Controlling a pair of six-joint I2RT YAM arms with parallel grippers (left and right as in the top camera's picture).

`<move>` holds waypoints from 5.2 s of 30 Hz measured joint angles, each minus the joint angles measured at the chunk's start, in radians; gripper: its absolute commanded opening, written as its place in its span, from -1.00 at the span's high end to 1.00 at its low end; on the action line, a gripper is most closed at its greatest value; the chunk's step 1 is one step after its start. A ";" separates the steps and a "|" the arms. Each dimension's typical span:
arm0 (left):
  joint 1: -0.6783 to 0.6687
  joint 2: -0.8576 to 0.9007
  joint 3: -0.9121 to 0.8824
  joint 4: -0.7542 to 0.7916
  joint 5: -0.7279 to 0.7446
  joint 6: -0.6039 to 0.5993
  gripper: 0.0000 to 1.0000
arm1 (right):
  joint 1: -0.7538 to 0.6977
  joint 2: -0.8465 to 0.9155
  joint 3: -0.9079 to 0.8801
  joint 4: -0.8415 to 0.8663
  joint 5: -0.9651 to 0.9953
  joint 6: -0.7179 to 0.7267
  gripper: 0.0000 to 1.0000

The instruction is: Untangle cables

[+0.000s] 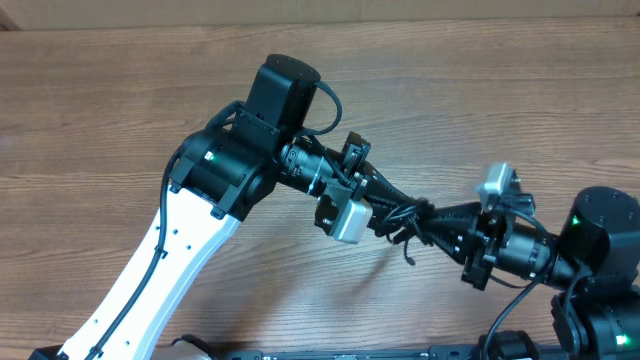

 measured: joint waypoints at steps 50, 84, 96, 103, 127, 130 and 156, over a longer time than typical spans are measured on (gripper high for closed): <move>-0.068 0.005 0.029 -0.089 -0.057 -0.042 0.92 | 0.006 -0.003 -0.006 0.258 0.226 0.220 -0.47; 0.160 0.005 0.016 -0.022 0.047 -0.125 0.92 | -0.002 0.009 -0.006 -0.028 0.208 0.230 -1.00; 0.159 0.005 0.016 -0.021 0.106 -0.128 0.92 | -0.002 0.009 -0.006 0.094 0.178 0.231 -1.00; 0.159 0.005 0.016 -0.003 0.123 -0.128 0.92 | -0.002 0.010 -0.006 0.098 0.082 0.231 -1.00; 0.066 0.005 0.016 0.083 0.110 -0.140 0.92 | -0.002 0.077 -0.006 0.099 -0.056 0.231 -1.00; 0.065 0.005 0.016 0.083 0.093 -0.140 0.92 | -0.002 0.102 -0.006 0.100 -0.058 0.231 -1.00; 0.027 0.005 0.014 0.240 0.002 -0.294 0.92 | -0.002 0.104 -0.006 0.113 -0.076 0.232 -1.00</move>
